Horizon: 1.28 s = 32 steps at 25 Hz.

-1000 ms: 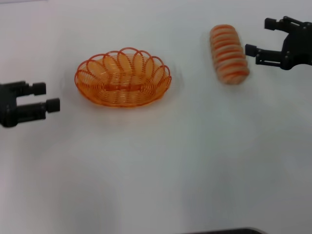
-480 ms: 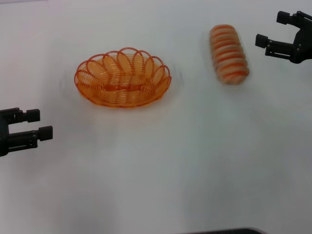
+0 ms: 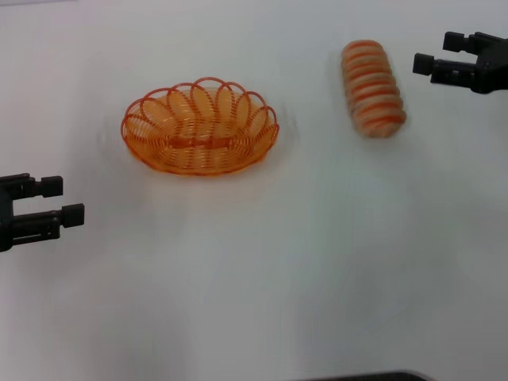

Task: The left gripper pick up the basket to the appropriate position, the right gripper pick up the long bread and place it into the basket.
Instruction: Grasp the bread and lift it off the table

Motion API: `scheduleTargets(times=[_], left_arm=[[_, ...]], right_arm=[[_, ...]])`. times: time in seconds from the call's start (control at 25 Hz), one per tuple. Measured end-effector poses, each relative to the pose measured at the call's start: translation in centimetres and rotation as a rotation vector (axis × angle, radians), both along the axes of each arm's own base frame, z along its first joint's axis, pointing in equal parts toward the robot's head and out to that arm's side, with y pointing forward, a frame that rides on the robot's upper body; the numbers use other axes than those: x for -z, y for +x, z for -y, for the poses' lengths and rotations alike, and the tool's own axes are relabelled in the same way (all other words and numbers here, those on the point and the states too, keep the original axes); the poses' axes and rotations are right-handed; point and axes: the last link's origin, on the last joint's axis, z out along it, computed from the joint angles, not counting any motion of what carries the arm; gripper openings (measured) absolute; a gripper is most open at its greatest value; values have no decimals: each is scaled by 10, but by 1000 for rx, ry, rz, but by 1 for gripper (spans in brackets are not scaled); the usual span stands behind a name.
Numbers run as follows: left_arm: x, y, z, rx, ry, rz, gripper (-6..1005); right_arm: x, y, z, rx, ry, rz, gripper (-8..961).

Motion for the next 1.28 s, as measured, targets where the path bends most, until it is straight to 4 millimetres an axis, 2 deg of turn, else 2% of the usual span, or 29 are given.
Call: scheduleTargets(times=[0.24, 0.48, 0.84, 1.28], left_arm=[[0, 0, 0, -2, 3, -1, 701], [0, -1, 0, -2, 4, -2, 700], [0, 2, -4, 11, -5, -19, 699], [-2, 4, -6, 22, -11, -31, 698]], right_arm=[[-6, -12, -14, 121, -80, -58, 908], [-4, -24, -30, 234, -193, -43, 901], [-15, -34, -51, 430, -318, 100, 890], [-25, -53, -67, 529, -398, 270, 877]])
